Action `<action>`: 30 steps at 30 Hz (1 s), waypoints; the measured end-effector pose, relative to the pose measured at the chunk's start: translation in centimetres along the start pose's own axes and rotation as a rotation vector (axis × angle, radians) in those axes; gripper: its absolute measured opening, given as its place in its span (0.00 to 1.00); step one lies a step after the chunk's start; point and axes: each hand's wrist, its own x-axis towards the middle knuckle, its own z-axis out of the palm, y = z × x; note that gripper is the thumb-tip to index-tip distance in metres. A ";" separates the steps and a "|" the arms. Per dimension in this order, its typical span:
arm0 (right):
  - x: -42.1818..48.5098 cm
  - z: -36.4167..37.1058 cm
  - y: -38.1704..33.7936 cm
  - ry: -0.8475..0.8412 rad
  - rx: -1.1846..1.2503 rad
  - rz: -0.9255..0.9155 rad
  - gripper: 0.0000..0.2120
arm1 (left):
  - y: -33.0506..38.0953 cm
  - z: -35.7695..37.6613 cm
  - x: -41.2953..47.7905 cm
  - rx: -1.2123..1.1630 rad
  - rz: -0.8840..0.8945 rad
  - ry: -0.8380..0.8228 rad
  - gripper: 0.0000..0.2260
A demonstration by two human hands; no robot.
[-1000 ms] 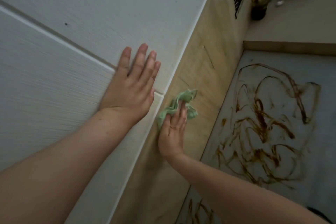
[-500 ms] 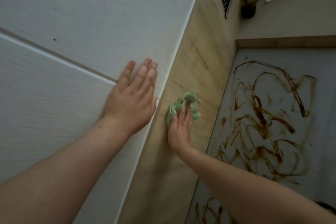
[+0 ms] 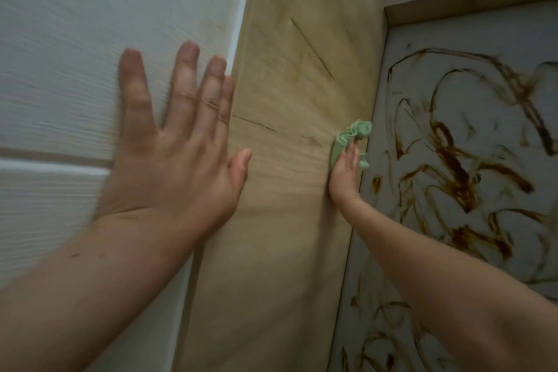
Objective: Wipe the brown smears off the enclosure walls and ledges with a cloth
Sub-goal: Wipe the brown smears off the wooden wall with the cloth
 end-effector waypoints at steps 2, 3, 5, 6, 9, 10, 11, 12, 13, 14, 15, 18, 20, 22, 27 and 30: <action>2.9 -0.9 1.9 0.038 0.031 0.103 0.25 | 0.1 0.9 0.4 -0.052 -0.005 0.028 0.36; 4.2 -1.2 2.7 0.050 0.037 0.150 0.25 | 0.2 1.4 0.7 -0.101 -0.005 0.040 0.36; 5.9 -1.8 3.9 0.058 0.084 0.216 0.27 | 0.2 1.9 0.9 -0.166 0.000 0.067 0.36; 6.2 -1.8 4.3 0.069 0.123 0.230 0.27 | 0.1 2.1 0.8 -0.186 0.005 0.089 0.36; 4.6 -0.9 6.2 0.089 0.196 0.260 0.27 | 0.1 2.1 0.9 -0.276 0.033 0.121 0.35; 3.4 -0.4 7.2 0.087 0.202 0.275 0.28 | 0.1 2.2 0.9 -0.286 0.030 0.125 0.35; 1.8 0.2 8.3 0.081 0.207 0.308 0.28 | 0.0 2.2 0.9 -0.281 0.020 0.124 0.36; 0.5 0.7 9.3 0.077 0.218 0.357 0.29 | 0.1 2.2 1.0 -0.268 0.013 0.118 0.36; -0.5 1.1 9.9 0.084 0.237 0.417 0.29 | 0.1 2.2 1.0 -0.259 0.007 0.117 0.36; -1.3 1.4 9.9 0.103 0.249 0.480 0.30 | 0.3 2.3 0.9 -0.251 0.002 0.116 0.36; -2.1 1.6 9.1 0.125 0.249 0.526 0.30 | 0.3 2.3 0.9 -0.243 -0.005 0.115 0.36; -6.1 1.9 3.0 0.097 0.175 0.354 0.31 | 0.3 1.9 1.1 -0.259 -0.008 0.106 0.35; -11.0 2.7 -1.1 -0.022 0.061 0.003 0.32 | 0.3 1.8 1.0 -0.285 -0.002 0.108 0.35; -13.8 3.3 -2.9 -0.032 0.020 -0.273 0.30 | 0.4 2.1 0.9 -0.253 -0.014 0.115 0.35; -5.4 1.4 0.4 0.033 0.004 -0.105 0.32 | 0.5 2.3 1.1 -0.230 -0.031 0.110 0.36; 1.7 -0.4 1.1 0.074 0.060 0.059 0.27 | 0.6 2.7 0.8 -0.231 -0.026 0.151 0.35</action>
